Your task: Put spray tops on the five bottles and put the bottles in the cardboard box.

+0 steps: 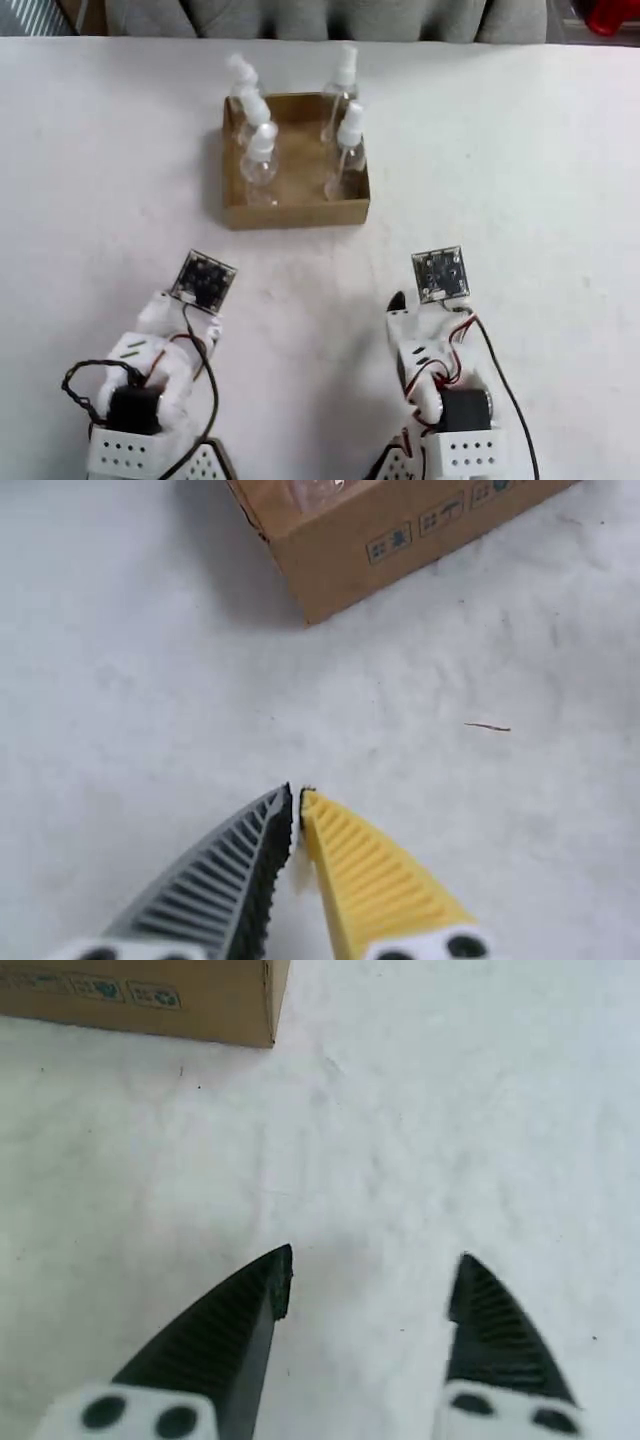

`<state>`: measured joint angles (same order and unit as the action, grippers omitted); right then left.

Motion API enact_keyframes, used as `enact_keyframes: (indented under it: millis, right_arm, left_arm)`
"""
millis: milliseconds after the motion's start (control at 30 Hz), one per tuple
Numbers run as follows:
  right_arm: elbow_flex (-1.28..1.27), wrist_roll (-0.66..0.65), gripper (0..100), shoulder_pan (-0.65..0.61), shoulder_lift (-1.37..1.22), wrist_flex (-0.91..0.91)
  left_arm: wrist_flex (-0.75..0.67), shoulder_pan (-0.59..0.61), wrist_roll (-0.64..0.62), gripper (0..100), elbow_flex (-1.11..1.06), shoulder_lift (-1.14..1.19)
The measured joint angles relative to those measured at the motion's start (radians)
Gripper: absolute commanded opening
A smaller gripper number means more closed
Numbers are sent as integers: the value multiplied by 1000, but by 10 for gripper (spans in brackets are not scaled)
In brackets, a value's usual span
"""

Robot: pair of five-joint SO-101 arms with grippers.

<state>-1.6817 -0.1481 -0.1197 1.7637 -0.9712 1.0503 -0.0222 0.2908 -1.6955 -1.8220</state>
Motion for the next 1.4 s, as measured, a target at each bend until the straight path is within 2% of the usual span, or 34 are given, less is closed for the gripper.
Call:
enact_keyframes:
  millis: [67, 367, 1133, 1400]
  right_arm:
    - [0, 0, 74, 8, 0, 0]
    - [0, -2, 42, 43, 0, -118]
    - [0, -2, 44, 43, 0, -120]
    - [0, -2, 44, 43, 0, -120]
  left_arm:
    - [0, 0, 0, 20, 0, 0]
    - [0, 0, 0, 20, 0, 0]
    - [83, 0, 0, 20, 0, 0]
    - [232, 0, 0, 20, 0, 0]
